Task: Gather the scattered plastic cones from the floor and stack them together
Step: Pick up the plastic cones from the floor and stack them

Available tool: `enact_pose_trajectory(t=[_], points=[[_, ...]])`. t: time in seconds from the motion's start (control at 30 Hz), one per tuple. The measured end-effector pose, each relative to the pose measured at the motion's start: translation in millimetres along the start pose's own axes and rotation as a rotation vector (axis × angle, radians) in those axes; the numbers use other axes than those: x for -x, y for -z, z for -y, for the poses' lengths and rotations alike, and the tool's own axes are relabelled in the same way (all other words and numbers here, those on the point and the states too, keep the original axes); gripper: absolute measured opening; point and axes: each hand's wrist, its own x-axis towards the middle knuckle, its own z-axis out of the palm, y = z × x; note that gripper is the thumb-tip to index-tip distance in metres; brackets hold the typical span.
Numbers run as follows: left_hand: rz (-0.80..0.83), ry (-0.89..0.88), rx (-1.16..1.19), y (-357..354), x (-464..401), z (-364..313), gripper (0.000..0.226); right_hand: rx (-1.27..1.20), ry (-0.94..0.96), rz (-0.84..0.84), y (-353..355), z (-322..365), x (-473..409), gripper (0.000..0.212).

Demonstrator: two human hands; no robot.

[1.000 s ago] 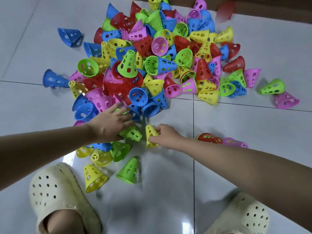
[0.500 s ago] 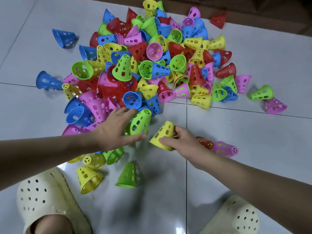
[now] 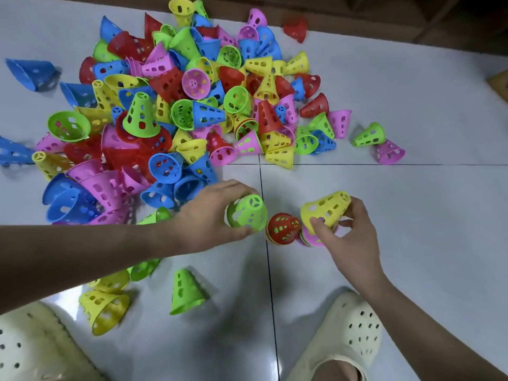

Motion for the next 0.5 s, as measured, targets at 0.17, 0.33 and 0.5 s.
enact_pose_trajectory(t=[0.17, 0.33, 0.5], points=[[0.062, -0.008, 0.000, -27.5, -5.9, -11.1, 0.060, 0.128, 0.027, -0.029, 18.5, -31.4, -3.4, 0.044], [0.104, 0.027, -0.036, -46.4, -24.9, -10.6, 0.062, 0.216, 0.041, 0.038, 20.1, -69.9, -15.4, 0.041], [0.148, 0.072, -0.058, -58.7, -32.4, -5.9, 0.061, 0.252, 0.054, 0.099, 15.9, -90.3, -26.8, 0.036]])
